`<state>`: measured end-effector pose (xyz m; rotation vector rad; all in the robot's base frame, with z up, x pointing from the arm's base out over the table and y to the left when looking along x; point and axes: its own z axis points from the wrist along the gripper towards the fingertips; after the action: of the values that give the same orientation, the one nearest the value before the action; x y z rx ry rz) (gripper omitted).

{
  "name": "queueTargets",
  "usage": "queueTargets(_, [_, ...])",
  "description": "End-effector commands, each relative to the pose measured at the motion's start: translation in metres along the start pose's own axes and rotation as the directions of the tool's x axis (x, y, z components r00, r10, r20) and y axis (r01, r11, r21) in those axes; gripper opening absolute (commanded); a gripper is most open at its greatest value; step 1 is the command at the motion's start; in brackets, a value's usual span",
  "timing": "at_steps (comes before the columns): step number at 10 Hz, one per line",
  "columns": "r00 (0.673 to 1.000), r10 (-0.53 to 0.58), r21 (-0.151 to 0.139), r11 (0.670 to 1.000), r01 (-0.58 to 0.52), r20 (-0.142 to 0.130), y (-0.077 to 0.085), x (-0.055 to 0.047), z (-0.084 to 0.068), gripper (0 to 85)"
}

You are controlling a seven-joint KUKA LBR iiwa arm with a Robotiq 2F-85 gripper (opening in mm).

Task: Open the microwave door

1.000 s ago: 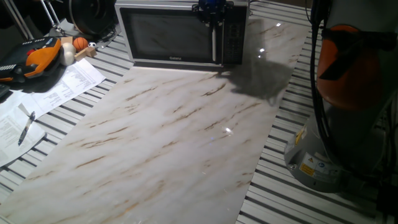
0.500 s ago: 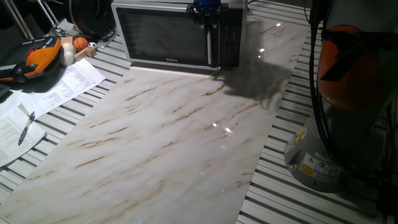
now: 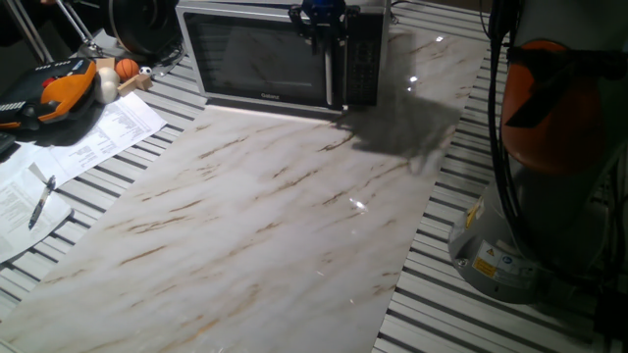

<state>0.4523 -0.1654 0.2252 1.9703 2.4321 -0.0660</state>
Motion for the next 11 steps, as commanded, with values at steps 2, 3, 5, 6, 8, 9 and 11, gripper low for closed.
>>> queueTargets(2, [1.000,-0.009,0.010,1.000,0.009,0.003,-0.001,0.006,-0.006,51.0])
queueTargets(3, [1.000,-0.020,0.012,1.000,0.020,-0.004,-0.002,0.008,-0.012,51.0])
queueTargets(5, [0.997,-0.065,0.009,0.998,0.065,-0.031,-0.008,0.011,-0.020,34.0])
queueTargets(6, [0.996,-0.084,0.007,0.996,0.085,-0.024,-0.010,0.012,-0.021,34.0])
queueTargets(8, [0.994,-0.112,0.003,0.994,0.112,-0.004,-0.015,0.013,-0.026,17.0])
queueTargets(9, [0.991,-0.133,-0.010,0.991,0.133,-0.004,-0.019,0.011,-0.030,0.0])
queueTargets(11, [0.981,-0.192,-0.022,0.981,0.192,-0.012,-0.031,0.007,-0.041,0.0])
